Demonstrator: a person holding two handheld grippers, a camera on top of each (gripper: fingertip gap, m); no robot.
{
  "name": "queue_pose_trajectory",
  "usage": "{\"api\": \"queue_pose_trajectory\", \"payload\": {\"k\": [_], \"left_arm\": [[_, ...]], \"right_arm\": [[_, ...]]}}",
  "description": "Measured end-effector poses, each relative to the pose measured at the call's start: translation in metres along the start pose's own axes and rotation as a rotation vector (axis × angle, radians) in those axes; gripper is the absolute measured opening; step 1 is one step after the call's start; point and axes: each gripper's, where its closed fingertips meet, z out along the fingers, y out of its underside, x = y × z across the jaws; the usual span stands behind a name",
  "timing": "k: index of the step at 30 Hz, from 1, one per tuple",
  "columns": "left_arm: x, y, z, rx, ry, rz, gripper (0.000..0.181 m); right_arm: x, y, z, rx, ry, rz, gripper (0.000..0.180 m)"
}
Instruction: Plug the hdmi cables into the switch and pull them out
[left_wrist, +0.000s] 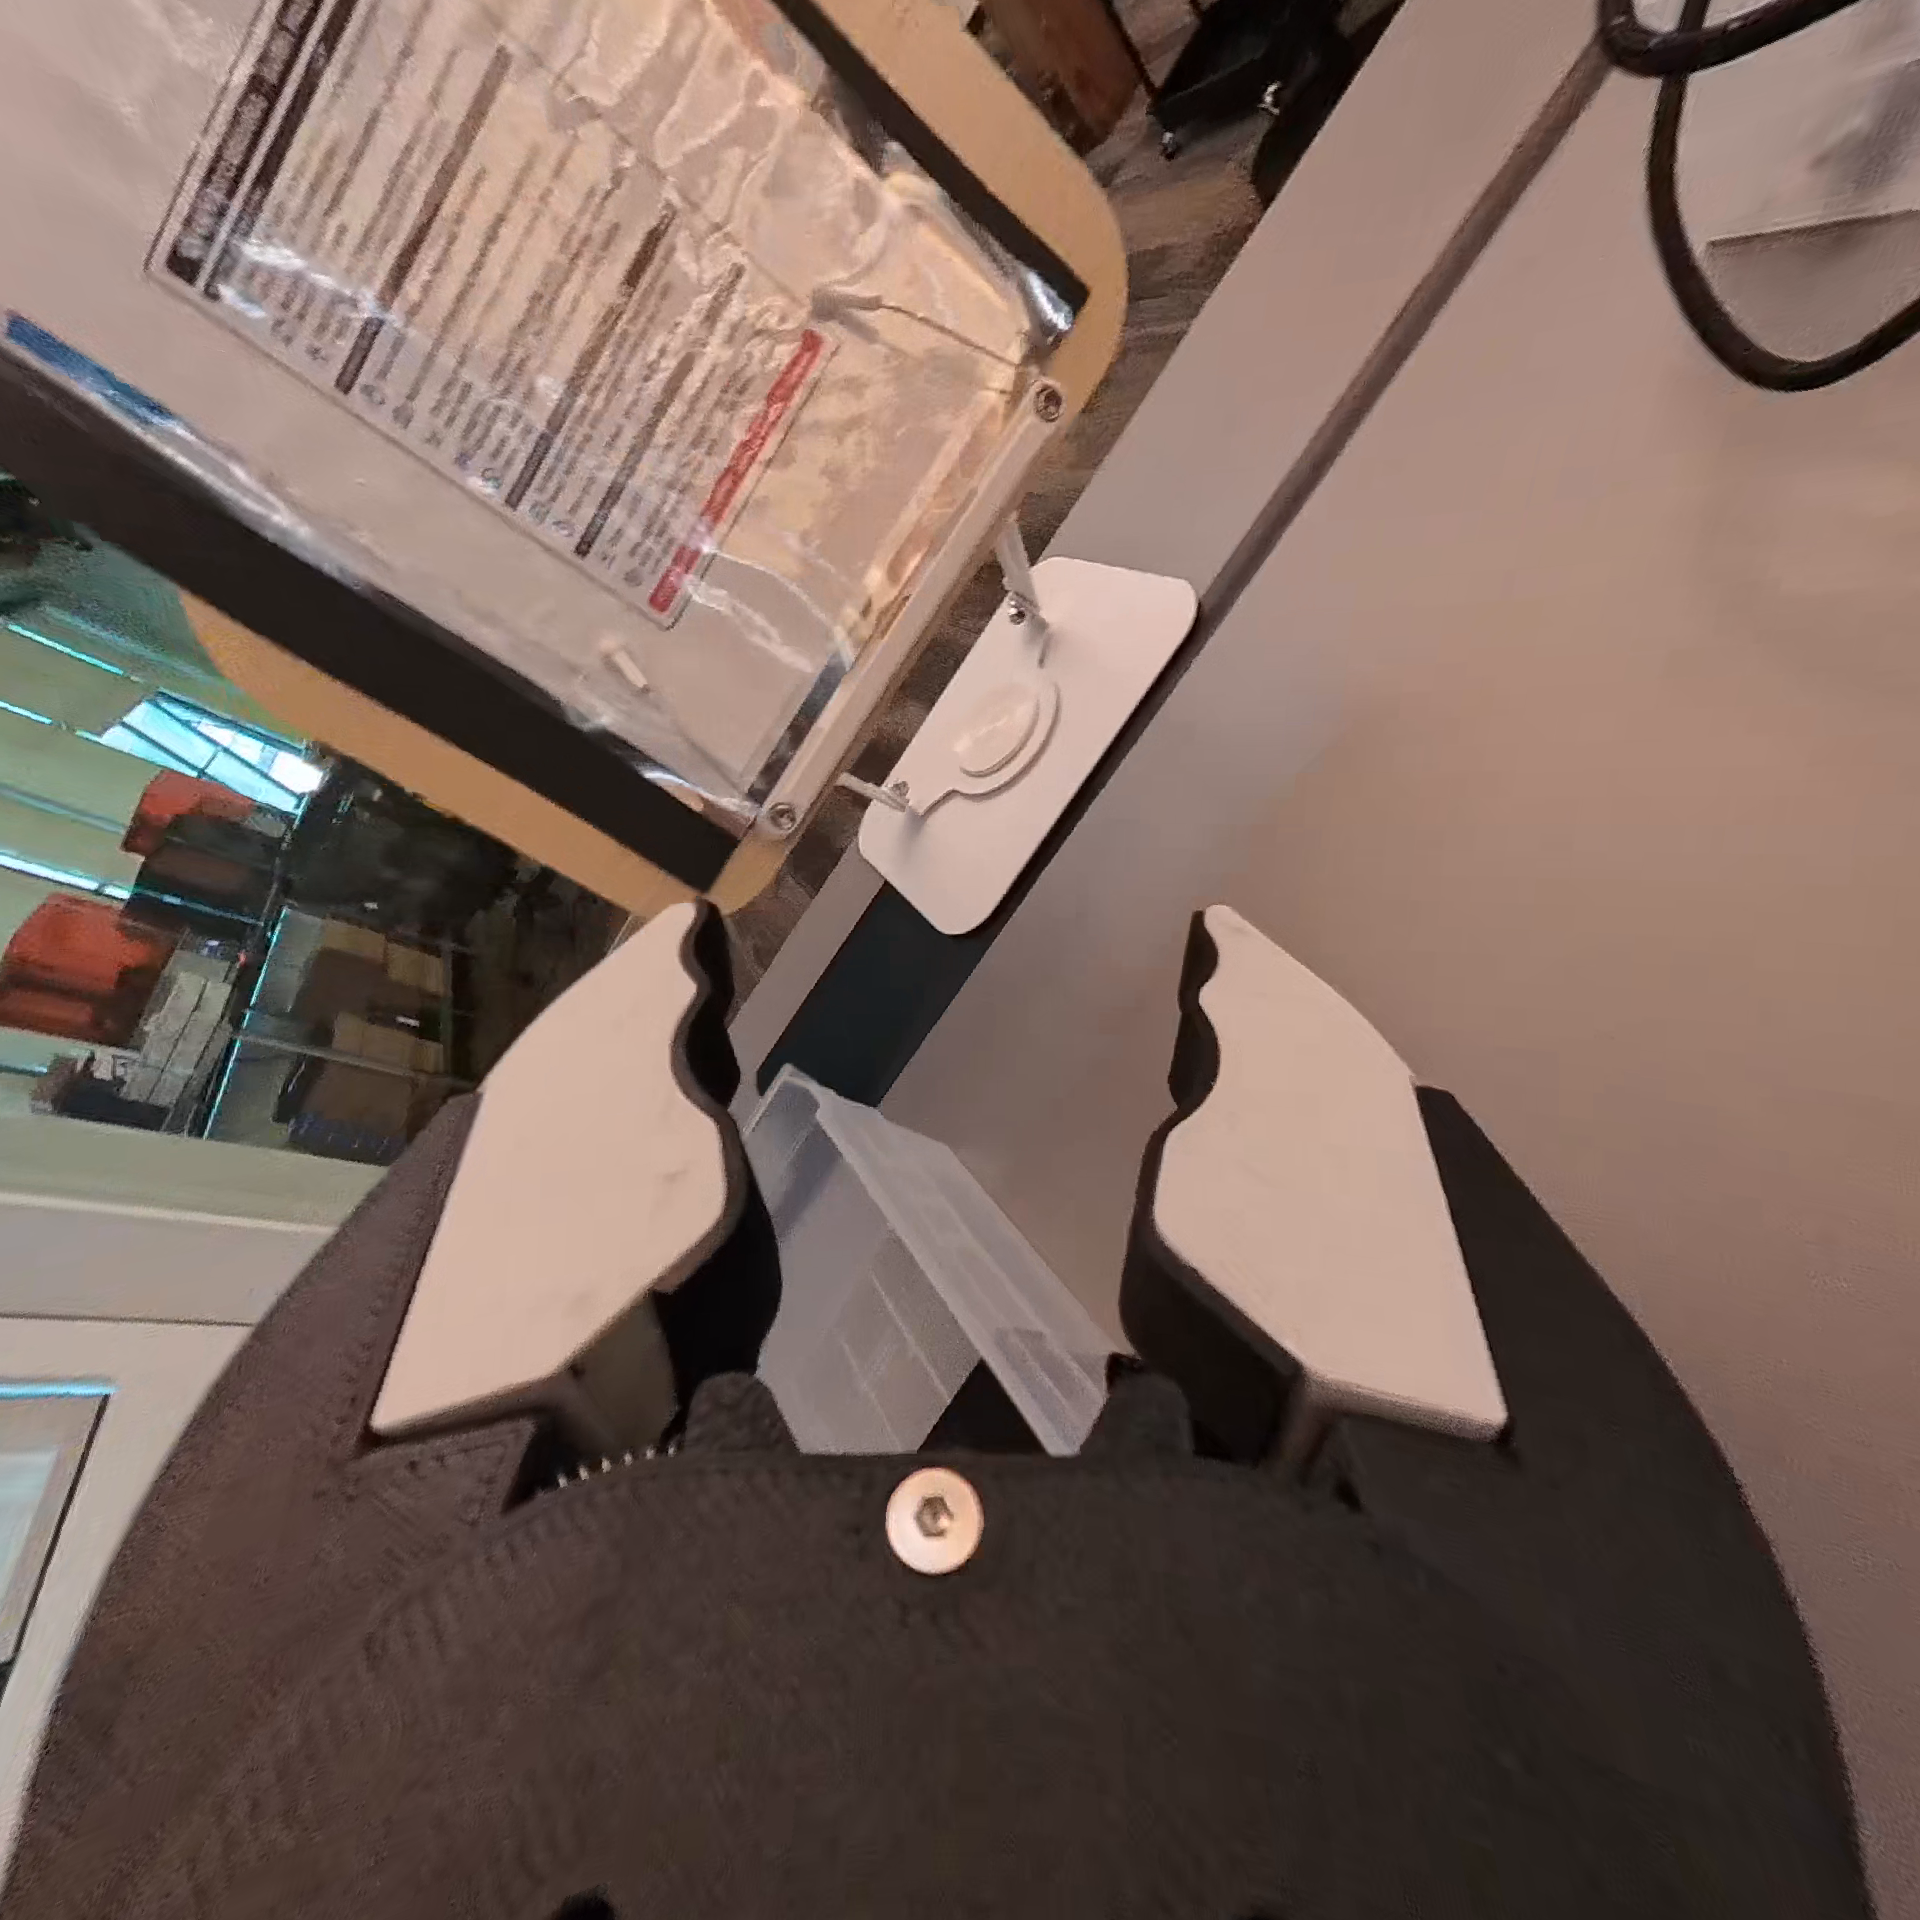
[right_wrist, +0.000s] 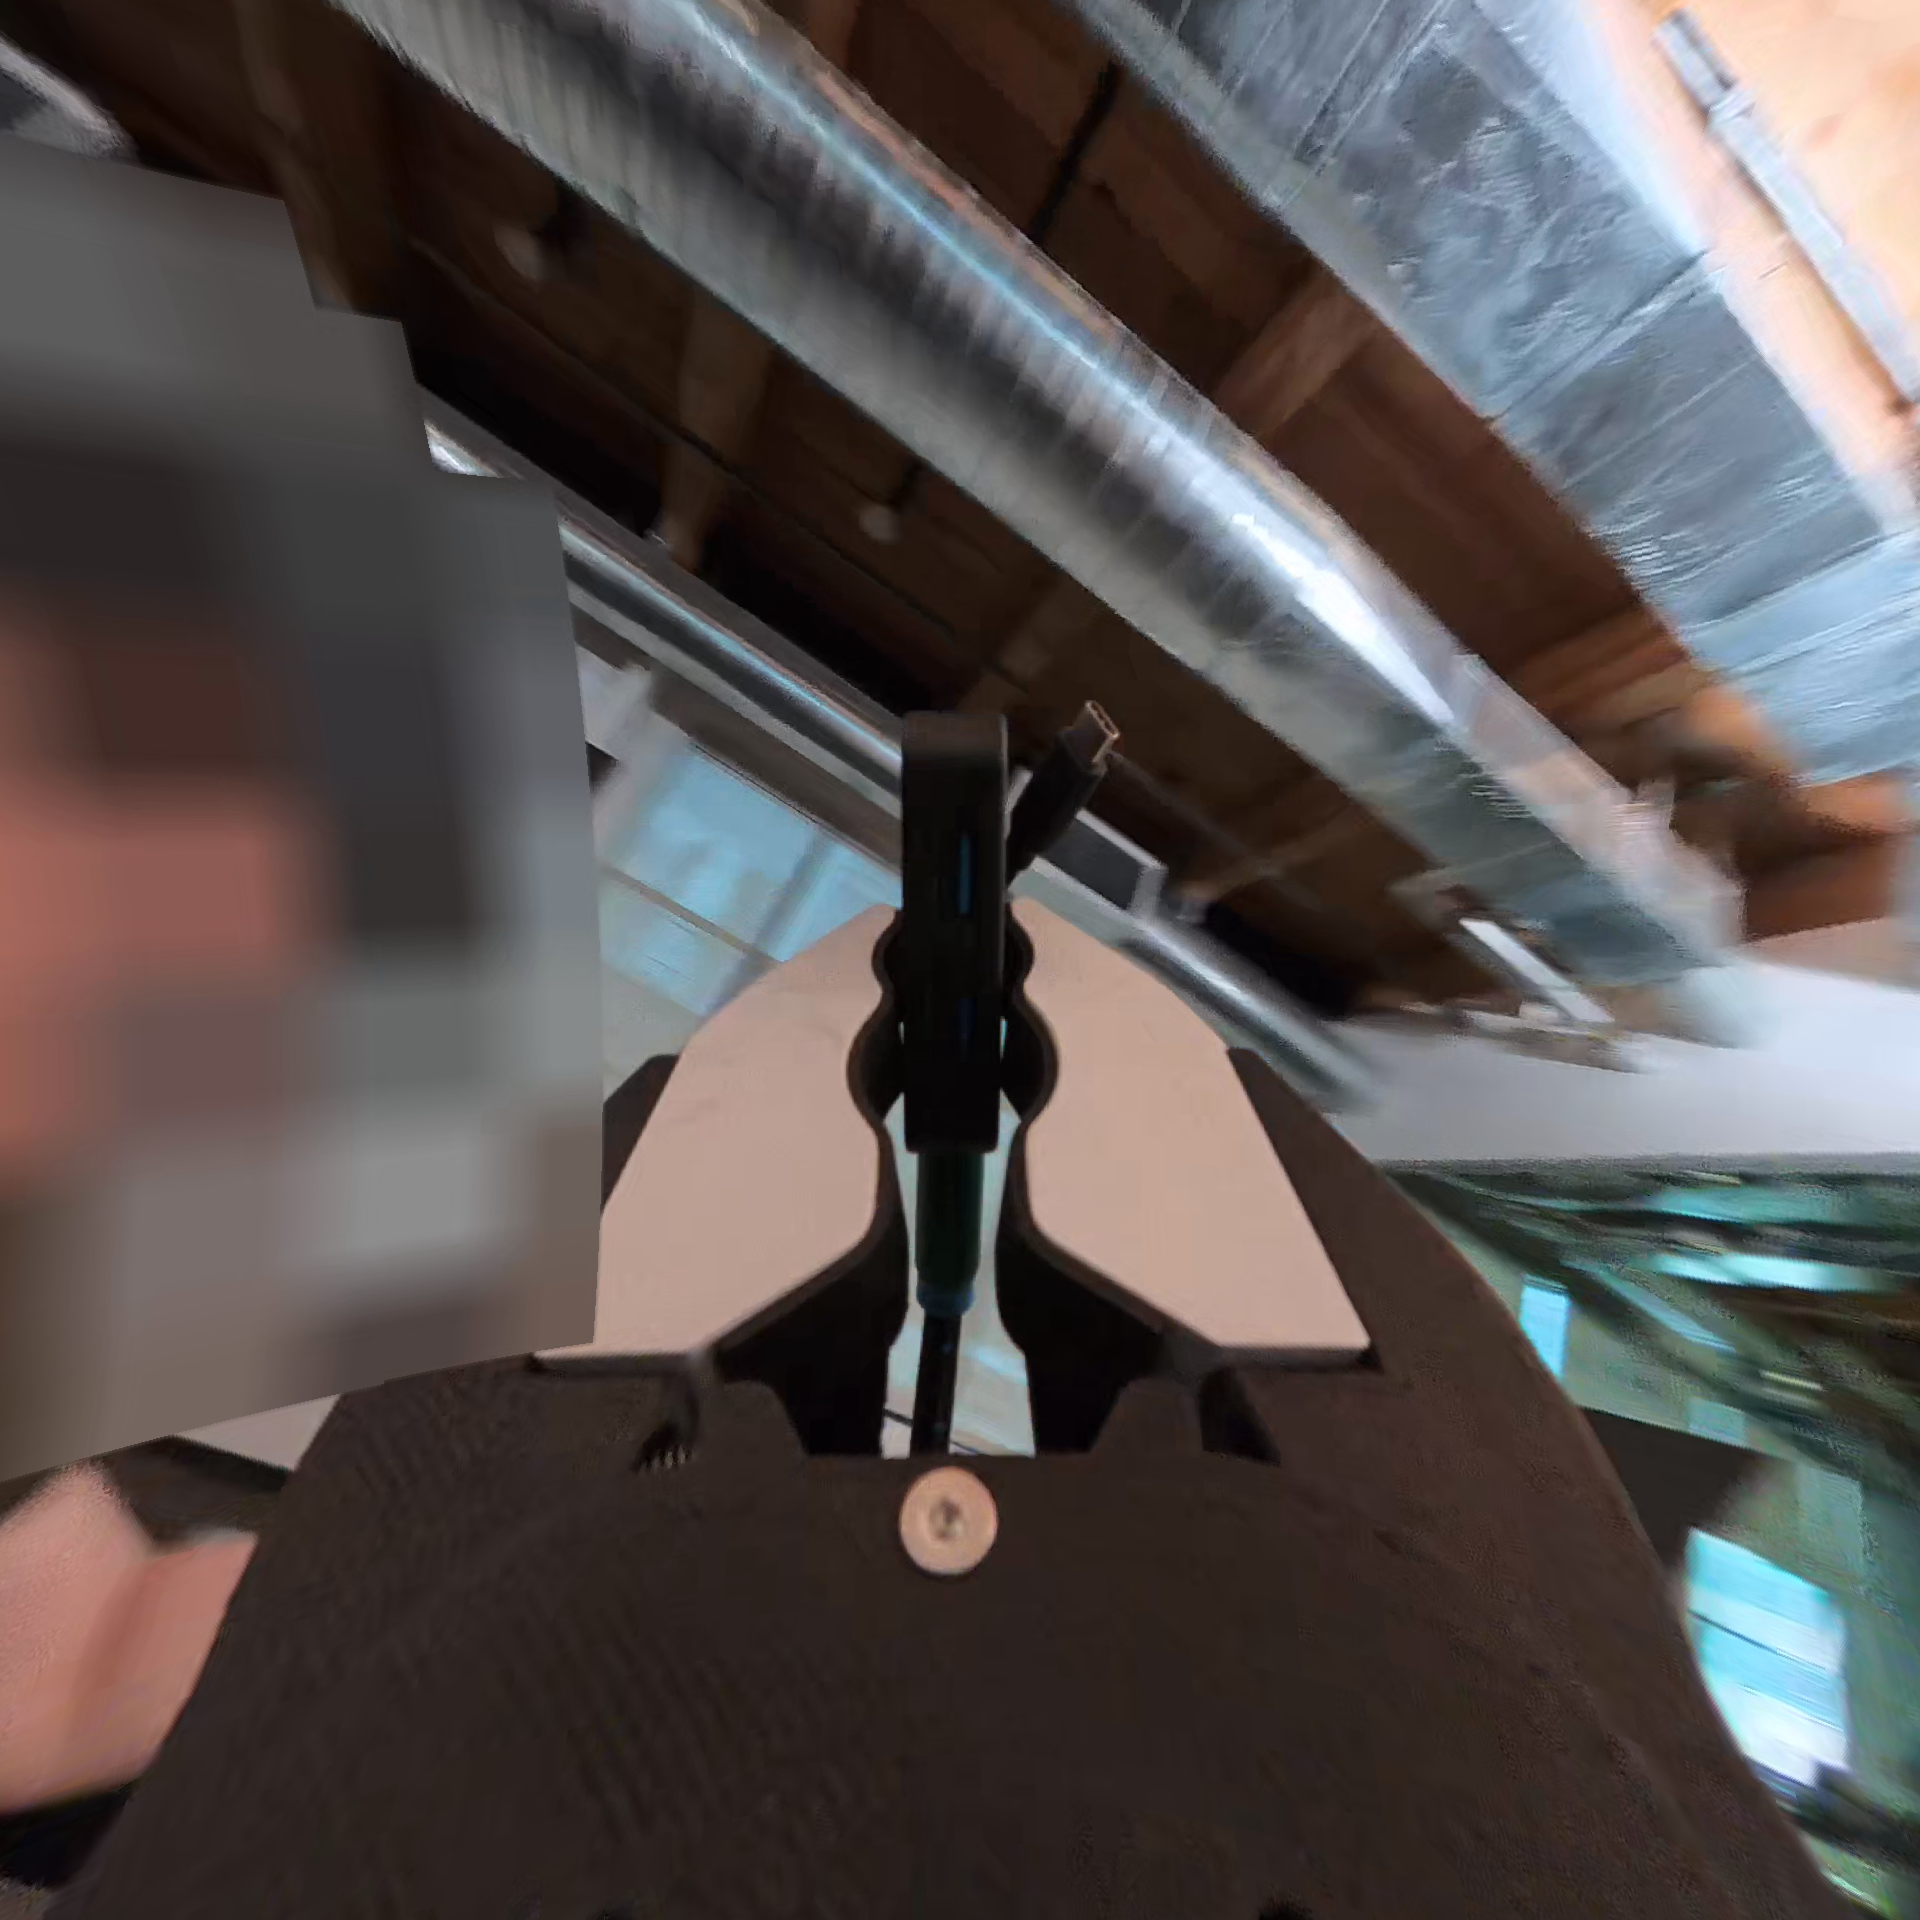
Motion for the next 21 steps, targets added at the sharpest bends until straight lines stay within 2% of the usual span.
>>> {"api": "queue_pose_trajectory", "payload": {"k": [1, 3, 9, 12, 17, 19, 21], "left_arm": [[-0.001, 0.000, -0.001, 0.000, -0.005, 0.000, 0.081], [0.001, -0.001, 0.000, -0.001, -0.001, 0.001, 0.081], [0.021, 0.001, 0.010, -0.045, 0.032, 0.059, 0.081], [0.027, 0.004, 0.014, -0.068, 0.037, 0.090, 0.081], [0.029, 0.005, 0.018, -0.072, 0.038, 0.106, 0.079], [0.029, 0.004, 0.017, -0.071, 0.037, 0.107, 0.079], [0.030, 0.003, 0.016, -0.069, 0.036, 0.111, 0.079]], "right_arm": [[0.006, 0.006, -0.001, -0.050, 0.049, -0.070, 0.015], [0.023, 0.022, -0.006, -0.124, 0.125, -0.113, 0.015], [0.099, 0.086, -0.061, -0.236, 0.327, 0.014, 0.015], [0.112, 0.105, -0.073, -0.261, 0.340, 0.097, 0.015], [0.106, 0.117, -0.063, -0.223, 0.283, 0.125, 0.015], [0.110, 0.126, -0.064, -0.212, 0.302, 0.074, 0.015], [0.125, 0.149, -0.079, -0.309, 0.392, 0.002, 0.014]]}}
